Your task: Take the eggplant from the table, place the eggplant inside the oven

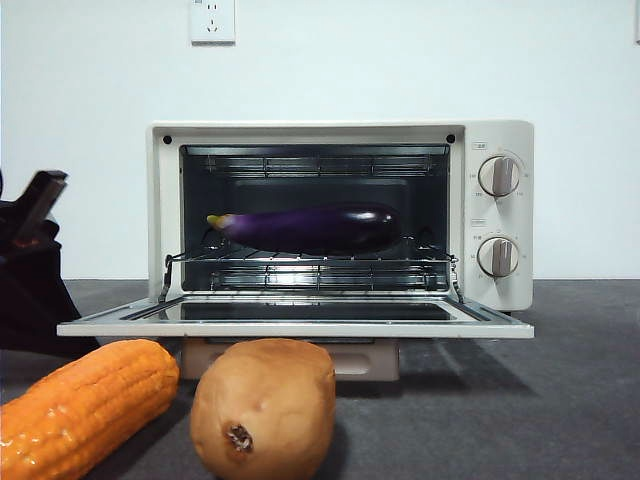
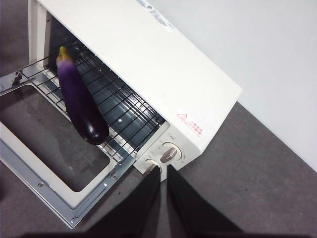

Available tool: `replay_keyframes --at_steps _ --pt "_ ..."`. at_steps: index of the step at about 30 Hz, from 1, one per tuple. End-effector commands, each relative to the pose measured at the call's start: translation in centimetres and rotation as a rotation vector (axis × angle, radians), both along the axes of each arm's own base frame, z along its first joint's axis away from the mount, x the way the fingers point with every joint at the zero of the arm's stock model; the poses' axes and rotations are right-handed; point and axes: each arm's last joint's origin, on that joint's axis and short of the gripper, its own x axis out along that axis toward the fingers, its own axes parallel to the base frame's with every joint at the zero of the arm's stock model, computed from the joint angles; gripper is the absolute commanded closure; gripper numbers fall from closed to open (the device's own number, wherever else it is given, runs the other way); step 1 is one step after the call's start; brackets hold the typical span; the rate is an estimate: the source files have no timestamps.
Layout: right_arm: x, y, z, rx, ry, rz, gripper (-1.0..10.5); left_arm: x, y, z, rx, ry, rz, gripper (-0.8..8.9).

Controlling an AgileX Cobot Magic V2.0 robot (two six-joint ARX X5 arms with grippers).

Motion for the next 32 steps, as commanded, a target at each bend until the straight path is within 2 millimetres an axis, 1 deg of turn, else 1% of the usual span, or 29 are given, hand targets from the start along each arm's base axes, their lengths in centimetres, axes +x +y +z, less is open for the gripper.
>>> replay_keyframes --at_steps 1,6,9,11,15,19,21,23,25,28,32 --pt "-0.3 -0.2 0.6 0.044 -0.001 -0.003 9.4 0.3 0.0 -0.3 -0.101 -0.009 -0.034 8.10" --pt "-0.6 -0.7 0.6 0.046 0.007 -0.009 9.4 0.9 1.0 0.6 -0.272 -0.037 -0.030 8.10" --pt "-0.7 -0.8 0.5 0.051 0.015 -0.016 9.4 1.8 1.4 1.8 -0.400 -0.073 -0.045 8.10" --pt "-0.7 -0.8 0.5 0.051 0.017 -0.017 9.4 2.6 1.5 2.8 -0.442 -0.095 -0.056 8.10" --pt "-0.7 -0.8 0.5 0.050 0.018 -0.017 9.4 4.8 1.6 5.7 -0.452 -0.159 -0.068 8.10" --pt "-0.7 -0.9 0.3 0.044 0.028 -0.021 9.4 7.1 1.7 9.6 -0.446 -0.238 -0.077 8.09" --pt "-0.7 -0.9 0.3 0.046 0.033 -0.023 9.4 7.6 1.8 11.6 -0.402 -0.274 -0.062 8.09" --pt "-0.7 -0.9 0.2 0.040 0.039 -0.021 9.4 7.4 1.8 13.4 -0.321 -0.307 -0.027 8.09" --pt "-0.7 -0.8 -0.1 0.027 0.053 -0.014 9.4 6.6 1.8 15.2 -0.223 -0.357 0.003 8.09" --pt "-0.6 -0.5 -1.0 0.005 0.095 0.021 9.4 4.5 1.2 17.8 -0.063 -0.452 0.035 8.09" --pt "-0.2 0.1 -3.3 -0.061 0.160 0.063 9.4 1.1 0.3 21.4 0.122 -0.603 0.079 8.09"
